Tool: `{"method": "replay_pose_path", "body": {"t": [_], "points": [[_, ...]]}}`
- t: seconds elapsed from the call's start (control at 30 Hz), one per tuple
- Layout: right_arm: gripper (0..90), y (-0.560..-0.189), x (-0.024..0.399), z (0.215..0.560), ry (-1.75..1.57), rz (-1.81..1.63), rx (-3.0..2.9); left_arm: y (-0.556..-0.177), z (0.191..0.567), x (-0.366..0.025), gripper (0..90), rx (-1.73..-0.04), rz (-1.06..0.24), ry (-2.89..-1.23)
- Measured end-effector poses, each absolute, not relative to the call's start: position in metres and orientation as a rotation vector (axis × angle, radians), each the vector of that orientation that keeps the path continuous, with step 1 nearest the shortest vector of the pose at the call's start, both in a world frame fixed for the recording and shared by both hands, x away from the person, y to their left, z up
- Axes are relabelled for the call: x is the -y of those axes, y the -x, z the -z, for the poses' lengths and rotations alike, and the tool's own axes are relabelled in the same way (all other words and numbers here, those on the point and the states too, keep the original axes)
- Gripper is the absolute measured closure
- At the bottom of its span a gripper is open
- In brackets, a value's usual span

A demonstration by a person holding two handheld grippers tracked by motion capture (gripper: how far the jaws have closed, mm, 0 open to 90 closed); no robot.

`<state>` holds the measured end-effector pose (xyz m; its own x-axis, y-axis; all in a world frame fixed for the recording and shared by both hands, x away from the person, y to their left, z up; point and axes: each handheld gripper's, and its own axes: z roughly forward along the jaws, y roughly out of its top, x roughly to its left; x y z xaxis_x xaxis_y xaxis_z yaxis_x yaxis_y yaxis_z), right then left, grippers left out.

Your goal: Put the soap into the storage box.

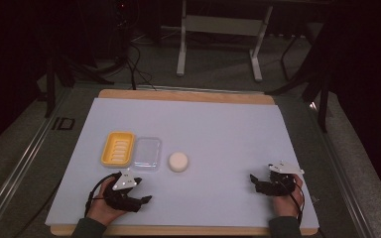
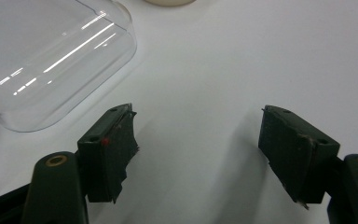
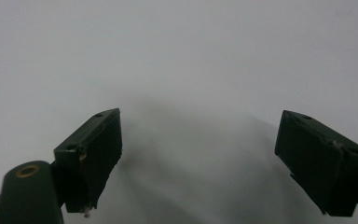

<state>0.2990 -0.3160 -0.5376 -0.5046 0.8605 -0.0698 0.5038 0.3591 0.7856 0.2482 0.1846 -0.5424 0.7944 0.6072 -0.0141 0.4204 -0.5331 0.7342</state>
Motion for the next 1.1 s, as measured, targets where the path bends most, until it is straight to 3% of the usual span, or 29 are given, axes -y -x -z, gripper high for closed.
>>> {"method": "replay_pose_path", "body": {"t": [1.1], "points": [[15.4,-0.292,0.312,0.538,-1.079,-0.999,-2.147,-0.255,0.525,-0.168,29.4,-0.667,-0.29,-2.278]]}}
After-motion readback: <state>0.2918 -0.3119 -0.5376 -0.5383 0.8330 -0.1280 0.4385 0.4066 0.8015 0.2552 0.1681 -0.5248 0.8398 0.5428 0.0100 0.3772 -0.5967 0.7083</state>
